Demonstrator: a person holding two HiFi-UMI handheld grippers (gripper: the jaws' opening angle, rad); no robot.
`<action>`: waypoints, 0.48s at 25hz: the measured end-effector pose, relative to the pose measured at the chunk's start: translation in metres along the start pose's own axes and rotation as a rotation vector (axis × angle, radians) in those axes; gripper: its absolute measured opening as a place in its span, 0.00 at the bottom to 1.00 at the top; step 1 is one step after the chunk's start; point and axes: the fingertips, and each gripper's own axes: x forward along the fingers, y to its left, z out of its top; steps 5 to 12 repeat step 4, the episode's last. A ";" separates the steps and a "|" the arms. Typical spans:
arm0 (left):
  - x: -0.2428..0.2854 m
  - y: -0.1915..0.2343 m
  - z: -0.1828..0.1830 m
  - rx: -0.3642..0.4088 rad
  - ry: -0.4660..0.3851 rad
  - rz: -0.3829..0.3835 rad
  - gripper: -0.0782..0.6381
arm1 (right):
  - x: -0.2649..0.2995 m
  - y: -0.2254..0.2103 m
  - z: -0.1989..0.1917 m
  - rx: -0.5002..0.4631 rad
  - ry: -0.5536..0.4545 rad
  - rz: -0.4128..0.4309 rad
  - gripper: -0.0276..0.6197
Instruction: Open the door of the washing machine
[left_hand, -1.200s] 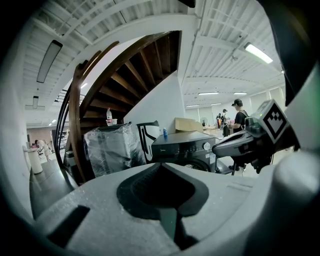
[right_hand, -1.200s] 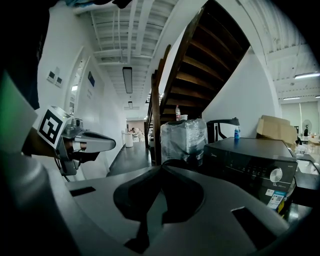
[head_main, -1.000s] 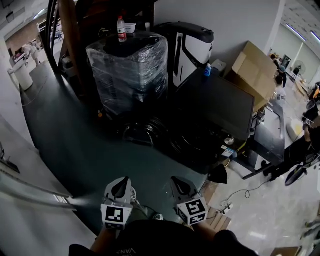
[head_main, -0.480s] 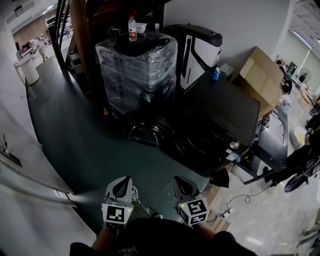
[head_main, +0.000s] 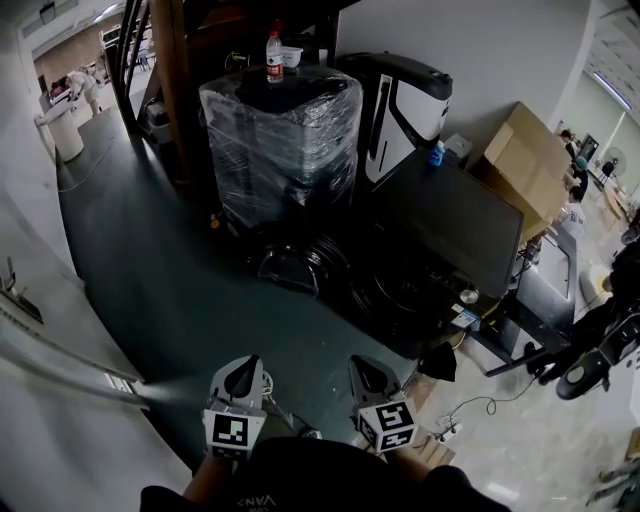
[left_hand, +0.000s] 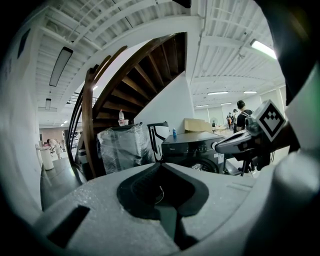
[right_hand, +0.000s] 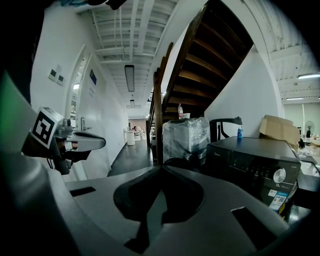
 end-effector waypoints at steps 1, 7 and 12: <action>-0.001 0.001 0.000 0.007 -0.007 0.004 0.13 | -0.001 0.001 0.000 -0.003 0.002 0.003 0.05; -0.006 0.002 0.003 -0.002 -0.010 0.018 0.13 | -0.002 0.005 0.004 -0.006 -0.001 0.015 0.05; -0.006 0.002 0.003 -0.002 -0.010 0.018 0.13 | -0.002 0.005 0.004 -0.006 -0.001 0.015 0.05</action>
